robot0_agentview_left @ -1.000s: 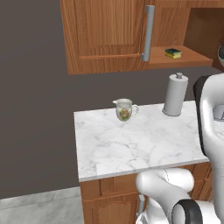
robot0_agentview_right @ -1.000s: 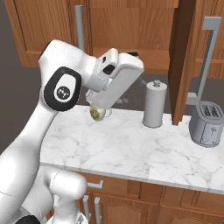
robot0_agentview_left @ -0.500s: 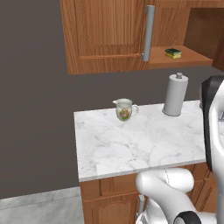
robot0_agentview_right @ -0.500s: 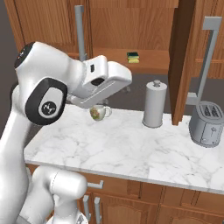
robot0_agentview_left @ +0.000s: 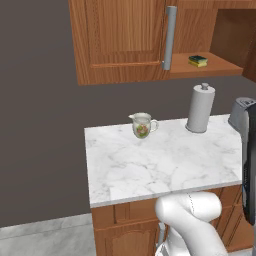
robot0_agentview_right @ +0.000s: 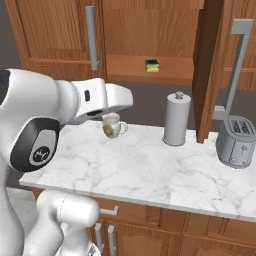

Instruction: Pick the sponge and sponge from the cabinet and place them on the counter.

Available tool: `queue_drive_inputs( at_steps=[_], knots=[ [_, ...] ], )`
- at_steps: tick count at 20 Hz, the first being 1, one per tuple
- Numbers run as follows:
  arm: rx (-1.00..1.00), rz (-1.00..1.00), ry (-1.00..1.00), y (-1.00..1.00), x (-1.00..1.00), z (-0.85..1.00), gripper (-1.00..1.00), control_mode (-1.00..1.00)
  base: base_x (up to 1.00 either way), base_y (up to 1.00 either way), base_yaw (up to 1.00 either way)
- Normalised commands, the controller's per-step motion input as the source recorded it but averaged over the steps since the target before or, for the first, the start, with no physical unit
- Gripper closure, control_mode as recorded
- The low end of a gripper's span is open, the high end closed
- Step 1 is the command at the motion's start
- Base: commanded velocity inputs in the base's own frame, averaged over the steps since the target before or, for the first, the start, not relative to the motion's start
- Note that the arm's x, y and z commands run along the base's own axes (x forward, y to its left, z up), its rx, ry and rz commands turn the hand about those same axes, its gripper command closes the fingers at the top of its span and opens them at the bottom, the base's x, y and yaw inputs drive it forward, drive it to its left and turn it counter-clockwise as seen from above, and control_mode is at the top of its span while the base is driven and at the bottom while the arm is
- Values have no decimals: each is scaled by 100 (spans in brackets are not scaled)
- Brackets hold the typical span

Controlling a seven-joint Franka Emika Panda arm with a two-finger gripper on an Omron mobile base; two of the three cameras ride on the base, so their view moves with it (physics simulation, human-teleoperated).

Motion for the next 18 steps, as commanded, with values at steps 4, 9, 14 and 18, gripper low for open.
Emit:
queue_drive_inputs(
  at_steps=[4, 9, 14, 18],
  knots=[
    [3, 5, -25, 42, -41, 3, -100, -100, 0, 0, 0],
    [5, 2, -16, 41, -37, 17, -100, -100, 0, 0, 0],
    [15, 10, -5, 30, -28, 26, -100, -100, 0, 0, 0],
    [18, 14, -2, 30, -22, 17, -100, -100, 0, 0, 0]
  ],
)
